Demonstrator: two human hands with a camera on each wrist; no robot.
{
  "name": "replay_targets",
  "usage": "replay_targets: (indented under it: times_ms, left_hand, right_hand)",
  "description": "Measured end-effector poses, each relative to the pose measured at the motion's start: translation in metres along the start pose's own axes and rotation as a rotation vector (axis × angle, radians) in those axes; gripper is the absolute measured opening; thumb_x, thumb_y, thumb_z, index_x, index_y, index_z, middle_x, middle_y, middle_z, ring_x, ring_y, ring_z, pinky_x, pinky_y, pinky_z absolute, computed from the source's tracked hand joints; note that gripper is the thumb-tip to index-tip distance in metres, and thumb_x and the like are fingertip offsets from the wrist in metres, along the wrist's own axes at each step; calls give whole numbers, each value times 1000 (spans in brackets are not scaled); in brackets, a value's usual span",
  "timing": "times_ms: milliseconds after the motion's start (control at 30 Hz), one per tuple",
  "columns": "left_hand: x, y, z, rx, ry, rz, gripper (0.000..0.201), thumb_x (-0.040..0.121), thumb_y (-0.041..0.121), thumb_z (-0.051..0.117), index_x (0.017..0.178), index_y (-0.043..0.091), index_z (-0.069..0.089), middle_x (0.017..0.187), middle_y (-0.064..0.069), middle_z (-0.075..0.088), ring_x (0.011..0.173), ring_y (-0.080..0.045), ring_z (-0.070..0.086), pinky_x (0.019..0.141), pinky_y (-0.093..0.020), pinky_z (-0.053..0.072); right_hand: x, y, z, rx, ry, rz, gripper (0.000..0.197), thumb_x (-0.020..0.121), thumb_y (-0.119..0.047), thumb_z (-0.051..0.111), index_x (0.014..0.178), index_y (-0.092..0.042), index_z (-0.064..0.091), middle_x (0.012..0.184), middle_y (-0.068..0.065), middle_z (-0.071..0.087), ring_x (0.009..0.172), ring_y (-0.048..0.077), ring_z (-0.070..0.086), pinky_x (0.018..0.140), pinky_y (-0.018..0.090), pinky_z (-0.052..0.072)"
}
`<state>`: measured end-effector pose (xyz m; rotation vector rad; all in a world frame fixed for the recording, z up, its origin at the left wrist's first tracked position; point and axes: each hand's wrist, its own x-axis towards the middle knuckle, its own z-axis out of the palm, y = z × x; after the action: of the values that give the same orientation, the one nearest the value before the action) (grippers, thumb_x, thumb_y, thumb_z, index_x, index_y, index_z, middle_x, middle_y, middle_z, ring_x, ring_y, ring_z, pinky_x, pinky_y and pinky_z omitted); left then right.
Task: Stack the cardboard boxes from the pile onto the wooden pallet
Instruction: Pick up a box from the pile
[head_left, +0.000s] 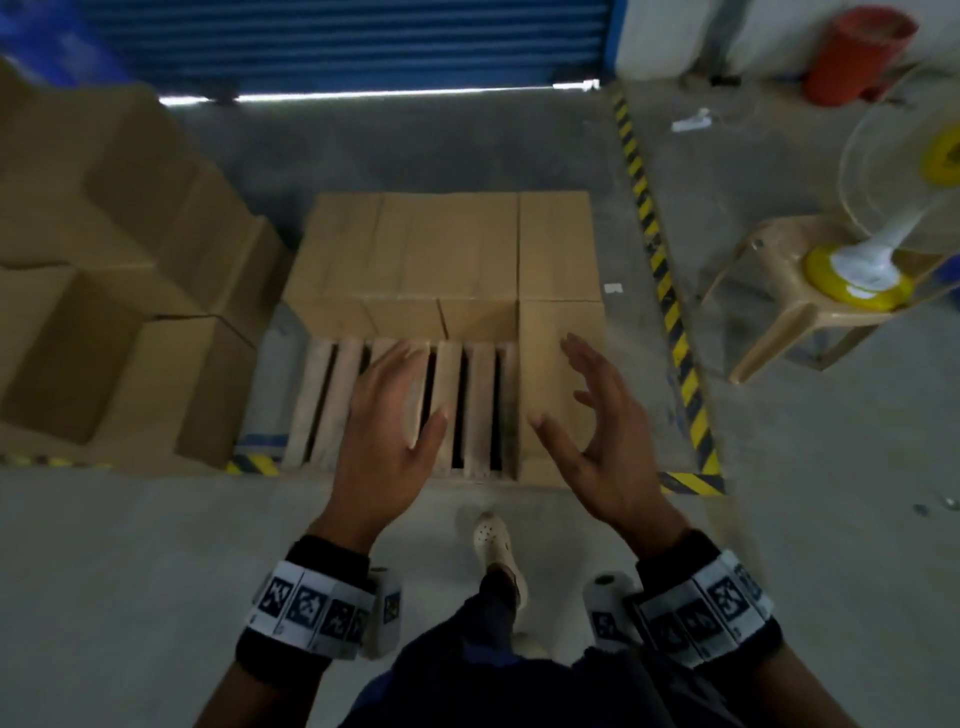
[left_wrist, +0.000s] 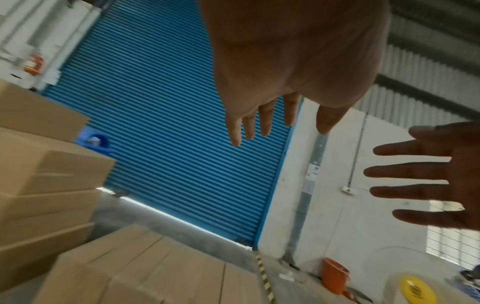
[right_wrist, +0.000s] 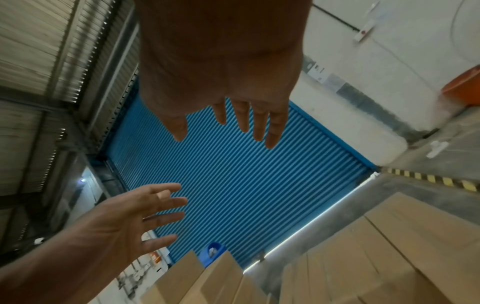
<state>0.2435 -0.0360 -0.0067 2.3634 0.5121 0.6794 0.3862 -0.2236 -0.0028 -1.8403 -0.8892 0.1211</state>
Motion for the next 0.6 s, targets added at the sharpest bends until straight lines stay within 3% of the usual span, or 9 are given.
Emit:
replay_targets:
  times_ms: [133, 267, 333, 500, 600]
  left_hand:
    - [-51, -21, -41, 69, 35, -115, 58, 99, 45, 48, 147, 13, 45, 153, -8, 43, 144, -21, 36, 118, -31, 30]
    - [-90, -45, -83, 90, 105, -211, 59, 97, 46, 50, 146, 14, 46, 151, -8, 44, 141, -23, 40, 112, -39, 39]
    - [-108, -60, -108, 130, 154, -252, 58, 98, 44, 52, 146, 12, 47, 149, -10, 46, 139, -25, 41, 111, -35, 38]
    - [-148, -107, -180, 180, 303, -330, 51, 97, 24, 64, 144, 8, 48, 147, -14, 48, 138, -28, 42, 109, -10, 26]
    - [-171, -149, -230, 174, 392, -386, 50, 97, 24, 63, 143, 7, 49, 148, -13, 47, 138, -27, 43, 111, -19, 31]
  right_hand:
    - [-25, -18, 37, 3, -100, -44, 72, 90, -52, 60, 150, -18, 38, 155, 2, 38, 142, 19, 39, 102, 50, 48]
    - [-34, -41, 77, -66, -193, -84, 75, 89, -58, 55, 150, -17, 39, 155, 3, 38, 144, 18, 35, 111, 44, 41]
    - [-34, -56, 105, -64, -238, -107, 74, 89, -58, 54, 149, -17, 40, 154, 2, 39, 144, 16, 34, 114, 38, 38]
    - [-26, -104, 201, -19, -371, -178, 76, 88, -63, 51, 149, -19, 40, 156, 0, 37, 145, 11, 29, 115, 18, 22]
    - [-19, -140, 272, 4, -432, -243, 74, 89, -60, 53, 148, -19, 41, 156, -1, 36, 145, 9, 28, 112, 6, 14]
